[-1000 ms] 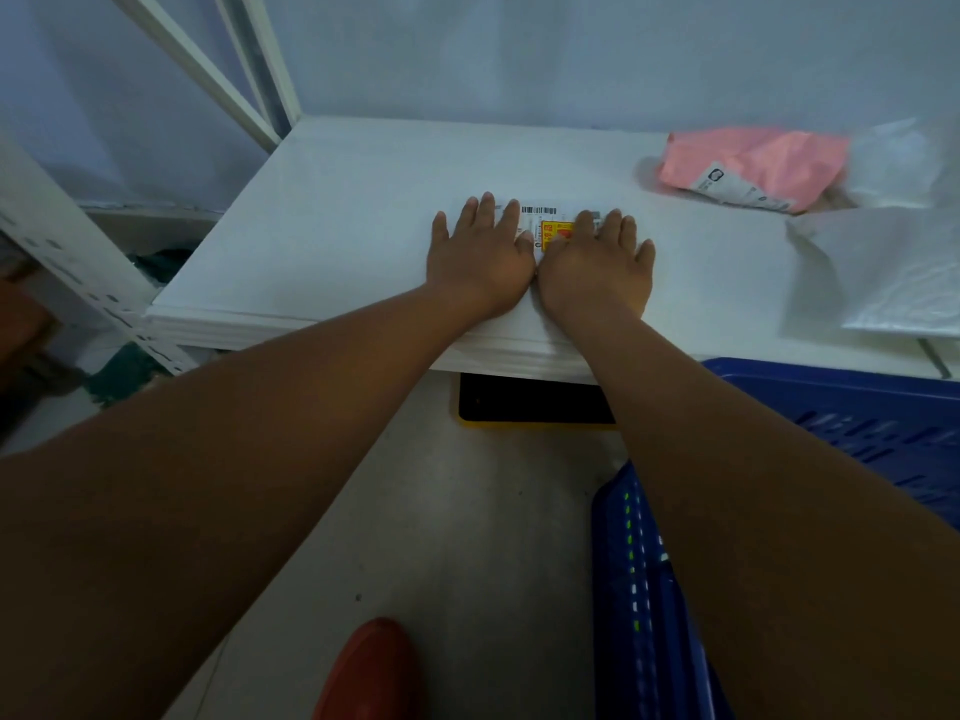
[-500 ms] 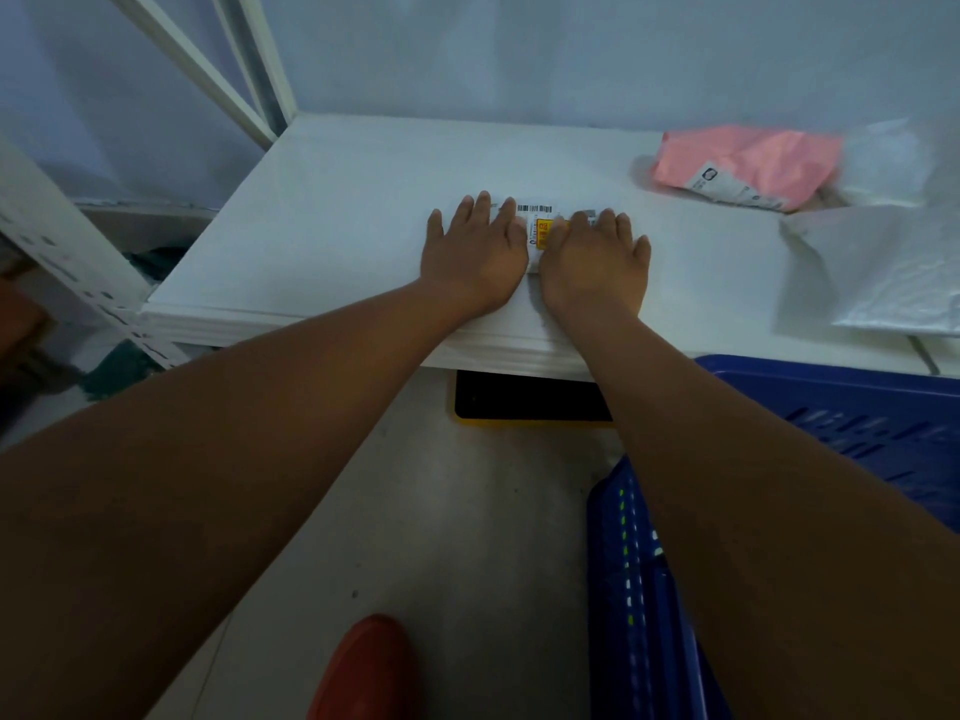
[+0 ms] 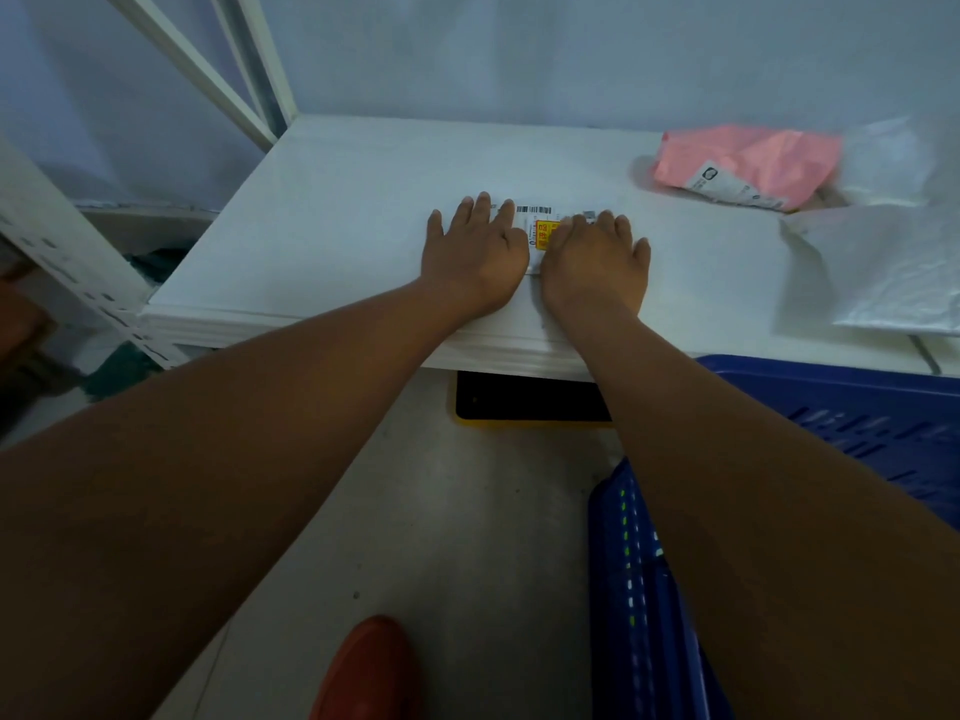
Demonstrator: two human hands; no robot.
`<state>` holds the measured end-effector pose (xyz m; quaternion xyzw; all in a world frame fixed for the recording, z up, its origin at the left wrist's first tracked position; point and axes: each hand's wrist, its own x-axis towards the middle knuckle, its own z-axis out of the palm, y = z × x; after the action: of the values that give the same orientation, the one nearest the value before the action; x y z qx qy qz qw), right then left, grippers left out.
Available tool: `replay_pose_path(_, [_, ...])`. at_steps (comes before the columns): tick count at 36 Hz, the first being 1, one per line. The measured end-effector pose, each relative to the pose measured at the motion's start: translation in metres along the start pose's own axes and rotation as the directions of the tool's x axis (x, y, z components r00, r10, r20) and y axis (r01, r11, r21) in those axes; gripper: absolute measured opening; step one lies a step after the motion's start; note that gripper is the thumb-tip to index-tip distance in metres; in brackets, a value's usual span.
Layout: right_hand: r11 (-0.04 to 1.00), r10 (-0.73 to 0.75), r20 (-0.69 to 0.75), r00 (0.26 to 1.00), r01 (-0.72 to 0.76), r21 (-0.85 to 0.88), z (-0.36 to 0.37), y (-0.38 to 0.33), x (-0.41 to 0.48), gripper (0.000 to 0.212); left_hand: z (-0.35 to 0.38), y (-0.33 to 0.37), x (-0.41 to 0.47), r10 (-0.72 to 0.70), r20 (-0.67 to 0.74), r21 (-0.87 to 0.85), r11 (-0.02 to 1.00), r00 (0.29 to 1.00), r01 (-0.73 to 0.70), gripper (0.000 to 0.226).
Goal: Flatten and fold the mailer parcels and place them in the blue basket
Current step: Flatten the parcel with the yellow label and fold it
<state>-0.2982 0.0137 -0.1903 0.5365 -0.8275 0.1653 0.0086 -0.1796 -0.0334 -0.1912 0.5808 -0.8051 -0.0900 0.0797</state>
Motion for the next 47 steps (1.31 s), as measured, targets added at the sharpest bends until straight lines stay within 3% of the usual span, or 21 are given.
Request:
replay_pose_path(14, [1.0, -0.001, -0.005, 1.0, 0.001, -0.025, 0.001, -0.002, -0.001, 0.054, -0.001, -0.001, -0.002, 0.031, -0.016, -0.003, 1.0, 0.999, -0.031, 0.067])
replay_pose_path(19, [0.998, -0.003, -0.131, 0.991, -0.006, -0.066, -0.005, -0.002, -0.005, 0.054, 0.002, -0.006, -0.001, 0.018, -0.244, -0.148, 0.987, 0.97, -0.056, 0.072])
replay_pose_path(24, [0.996, -0.053, -0.276, 0.96, 0.03, -0.089, -0.01, -0.006, -0.011, 0.057, -0.001, -0.005, -0.003, 0.053, -0.459, -0.099, 0.989, 0.887, -0.111, 0.047])
replay_pose_path(28, [0.99, -0.143, -0.342, 0.929, 0.138, -0.039, -0.008, -0.007, -0.011, 0.047, -0.002, -0.003, -0.004, 0.036, -0.382, -0.059, 0.996, 0.923, -0.064, 0.037])
replay_pose_path(34, [0.962, -0.236, -0.226, 0.945, 0.26, 0.079, 0.001, -0.005, -0.004, 0.05, -0.001, -0.006, -0.003, 0.077, -0.326, -0.116, 0.986, 0.942, -0.121, 0.034])
replay_pose_path(36, [0.955, -0.219, -0.155, 0.963, 0.244, 0.167, 0.003, -0.004, -0.001, 0.049, 0.0, -0.008, -0.003, 0.094, -0.323, -0.169, 0.973, 0.942, -0.156, 0.033])
replay_pose_path(41, [0.921, -0.146, -0.072, 0.987, 0.162, 0.353, 0.001, 0.002, 0.009, 0.025, 0.0, -0.009, -0.002, 0.095, -0.326, -0.235, 0.956, 0.941, -0.178, 0.034])
replay_pose_path(47, [0.936, -0.159, -0.052, 0.986, 0.167, 0.31, -0.001, -0.001, 0.004, 0.037, 0.0, -0.01, -0.002, 0.08, -0.306, -0.272, 0.947, 0.949, -0.168, 0.034])
